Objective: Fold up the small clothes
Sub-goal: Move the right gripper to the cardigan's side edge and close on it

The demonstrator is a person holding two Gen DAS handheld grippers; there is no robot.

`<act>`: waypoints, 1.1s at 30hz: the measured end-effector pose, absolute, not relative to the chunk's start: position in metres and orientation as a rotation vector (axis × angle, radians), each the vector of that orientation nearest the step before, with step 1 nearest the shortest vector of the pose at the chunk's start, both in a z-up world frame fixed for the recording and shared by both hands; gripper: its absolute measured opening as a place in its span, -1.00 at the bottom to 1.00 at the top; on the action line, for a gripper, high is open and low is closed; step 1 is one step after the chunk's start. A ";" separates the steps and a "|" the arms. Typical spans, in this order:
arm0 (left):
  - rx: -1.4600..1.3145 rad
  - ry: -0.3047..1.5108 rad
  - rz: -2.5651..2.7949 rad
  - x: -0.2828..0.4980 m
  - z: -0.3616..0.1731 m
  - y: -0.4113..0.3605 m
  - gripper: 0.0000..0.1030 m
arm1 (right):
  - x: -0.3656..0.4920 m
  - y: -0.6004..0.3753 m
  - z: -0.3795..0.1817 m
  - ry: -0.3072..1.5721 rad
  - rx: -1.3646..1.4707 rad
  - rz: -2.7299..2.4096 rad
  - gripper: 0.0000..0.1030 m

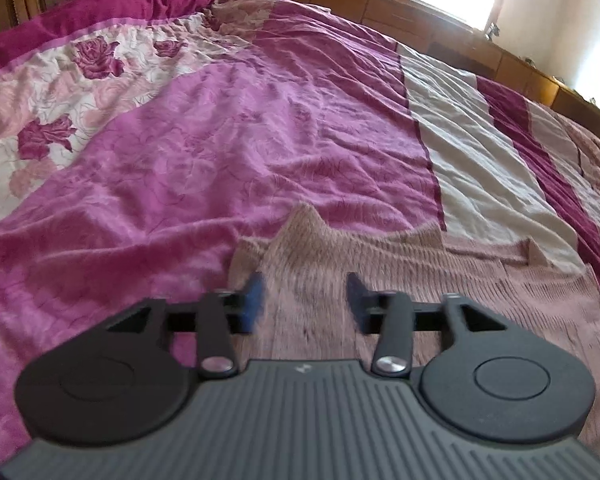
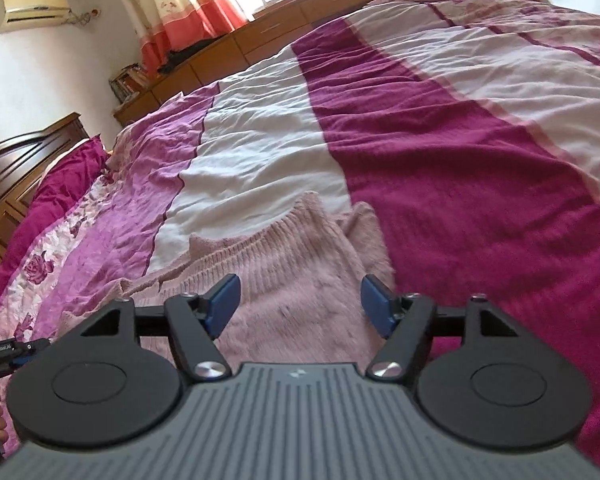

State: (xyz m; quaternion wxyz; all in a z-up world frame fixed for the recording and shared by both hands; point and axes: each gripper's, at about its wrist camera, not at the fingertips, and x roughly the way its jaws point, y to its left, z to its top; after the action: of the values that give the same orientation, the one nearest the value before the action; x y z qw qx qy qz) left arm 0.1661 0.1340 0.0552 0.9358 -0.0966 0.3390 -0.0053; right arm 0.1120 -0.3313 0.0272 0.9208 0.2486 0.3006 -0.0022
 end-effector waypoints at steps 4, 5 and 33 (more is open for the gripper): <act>-0.131 0.713 -0.003 0.146 0.061 0.128 0.28 | 0.087 -0.341 0.027 0.616 0.542 -0.022 0.55; -0.118 0.724 0.003 0.142 0.062 0.127 0.28 | 0.082 -0.343 0.027 0.617 0.545 -0.024 0.57; -0.162 0.932 0.089 0.053 0.057 0.097 0.28 | 0.062 -0.360 -0.008 0.690 0.780 0.129 0.78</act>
State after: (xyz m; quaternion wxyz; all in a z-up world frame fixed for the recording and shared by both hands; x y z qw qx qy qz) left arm 0.0529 0.0975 0.0572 0.8893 -0.0778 0.4485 0.0430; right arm 0.0615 -0.3605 -0.0078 0.8656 0.3723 0.3293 0.0615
